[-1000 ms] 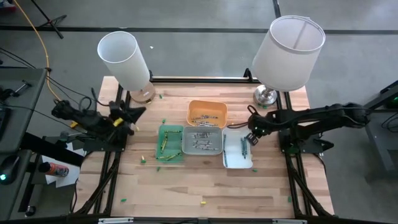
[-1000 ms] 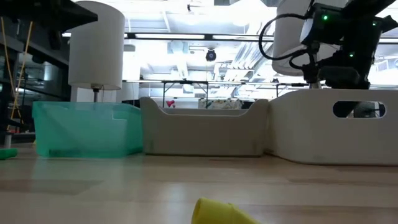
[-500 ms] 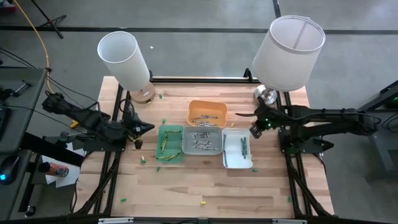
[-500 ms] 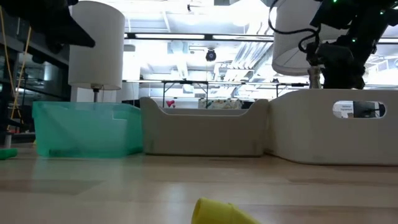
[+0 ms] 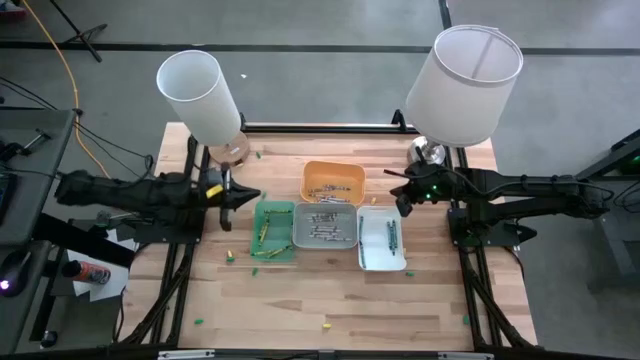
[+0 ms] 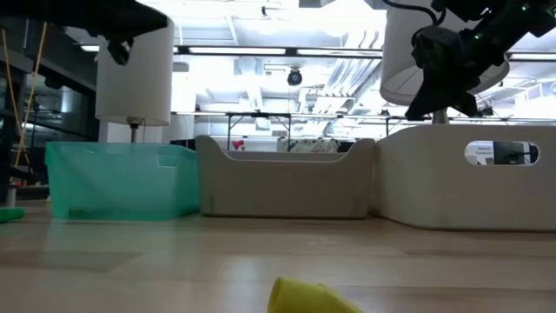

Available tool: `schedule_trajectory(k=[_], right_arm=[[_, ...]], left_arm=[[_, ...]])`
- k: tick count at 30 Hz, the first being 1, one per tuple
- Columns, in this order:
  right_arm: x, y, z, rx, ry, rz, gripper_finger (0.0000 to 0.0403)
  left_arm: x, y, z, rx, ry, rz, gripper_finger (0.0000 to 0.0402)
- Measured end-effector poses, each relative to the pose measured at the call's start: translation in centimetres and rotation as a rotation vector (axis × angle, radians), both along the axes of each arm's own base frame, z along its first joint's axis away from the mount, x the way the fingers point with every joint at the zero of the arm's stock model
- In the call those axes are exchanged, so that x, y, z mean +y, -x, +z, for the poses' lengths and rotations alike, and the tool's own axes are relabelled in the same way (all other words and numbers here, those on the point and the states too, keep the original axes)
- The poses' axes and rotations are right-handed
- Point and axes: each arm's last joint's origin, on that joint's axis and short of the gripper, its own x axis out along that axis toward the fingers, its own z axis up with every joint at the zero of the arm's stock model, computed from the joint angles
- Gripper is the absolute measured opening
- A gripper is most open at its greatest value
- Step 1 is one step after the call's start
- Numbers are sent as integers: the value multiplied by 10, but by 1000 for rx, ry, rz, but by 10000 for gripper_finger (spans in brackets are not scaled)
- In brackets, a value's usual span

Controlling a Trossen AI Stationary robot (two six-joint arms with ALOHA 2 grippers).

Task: Sort crayons
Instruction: Return to Home Position

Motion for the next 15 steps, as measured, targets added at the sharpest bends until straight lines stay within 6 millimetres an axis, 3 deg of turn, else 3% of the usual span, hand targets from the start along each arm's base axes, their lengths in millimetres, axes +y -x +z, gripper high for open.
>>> schedule_trajectory(k=[6,15], right_arm=[[1,-1,1,-35,-73,-7,0],[2,-3,4,-82,-129,8,0]], left_arm=[[18,3,1,-21,-9,-35,0],[19,42,5,-98,56,23,0]])
